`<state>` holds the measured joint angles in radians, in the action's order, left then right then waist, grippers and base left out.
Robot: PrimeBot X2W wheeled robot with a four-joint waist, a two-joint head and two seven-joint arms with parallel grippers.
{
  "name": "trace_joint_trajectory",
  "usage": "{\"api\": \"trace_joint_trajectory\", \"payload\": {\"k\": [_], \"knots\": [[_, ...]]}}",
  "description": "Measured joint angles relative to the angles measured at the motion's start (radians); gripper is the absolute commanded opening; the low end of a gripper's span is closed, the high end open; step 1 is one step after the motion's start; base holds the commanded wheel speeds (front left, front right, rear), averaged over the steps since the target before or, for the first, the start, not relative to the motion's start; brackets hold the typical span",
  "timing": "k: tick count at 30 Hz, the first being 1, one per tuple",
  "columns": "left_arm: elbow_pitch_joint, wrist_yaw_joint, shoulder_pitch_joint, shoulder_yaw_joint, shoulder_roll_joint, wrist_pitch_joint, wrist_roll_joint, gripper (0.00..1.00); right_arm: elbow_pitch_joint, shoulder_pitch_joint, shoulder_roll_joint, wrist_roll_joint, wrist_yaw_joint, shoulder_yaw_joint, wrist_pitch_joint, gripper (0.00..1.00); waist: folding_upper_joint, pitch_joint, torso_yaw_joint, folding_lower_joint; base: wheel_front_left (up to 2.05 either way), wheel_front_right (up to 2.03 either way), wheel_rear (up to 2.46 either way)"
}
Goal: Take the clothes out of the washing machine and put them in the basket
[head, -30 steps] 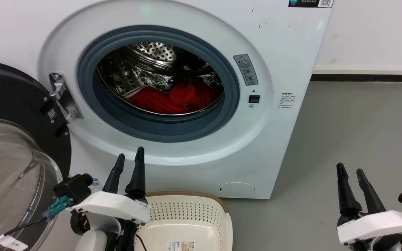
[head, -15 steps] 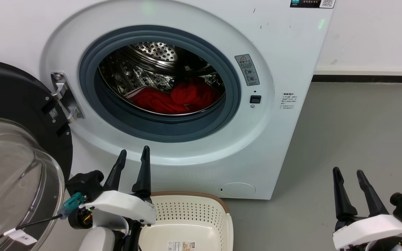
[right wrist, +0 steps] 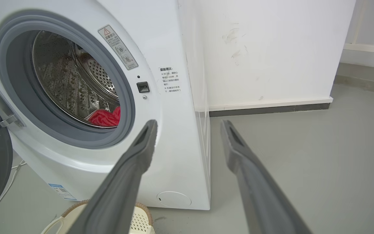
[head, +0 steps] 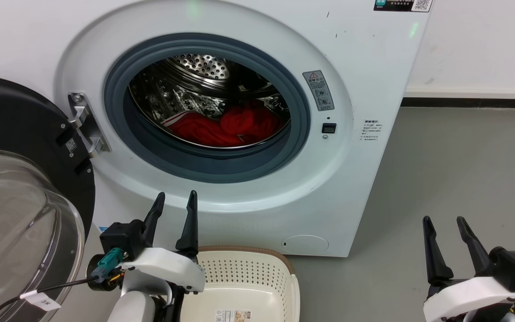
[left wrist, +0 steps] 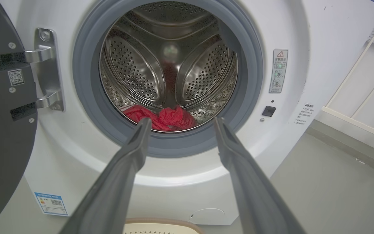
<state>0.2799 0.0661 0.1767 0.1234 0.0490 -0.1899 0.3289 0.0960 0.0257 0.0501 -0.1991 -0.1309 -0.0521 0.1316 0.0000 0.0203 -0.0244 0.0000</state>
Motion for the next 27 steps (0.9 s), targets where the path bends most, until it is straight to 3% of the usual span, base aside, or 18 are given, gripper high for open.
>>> {"api": "trace_joint_trajectory", "payload": {"k": [27], "knots": [[0.038,-0.018,0.021,0.013,0.004,-0.06,-0.224,1.0,-0.003,0.011,0.0,0.237,0.0,0.002,0.018,1.0,0.0,0.003,-0.011,0.0,0.0,0.0,0.0]]}}
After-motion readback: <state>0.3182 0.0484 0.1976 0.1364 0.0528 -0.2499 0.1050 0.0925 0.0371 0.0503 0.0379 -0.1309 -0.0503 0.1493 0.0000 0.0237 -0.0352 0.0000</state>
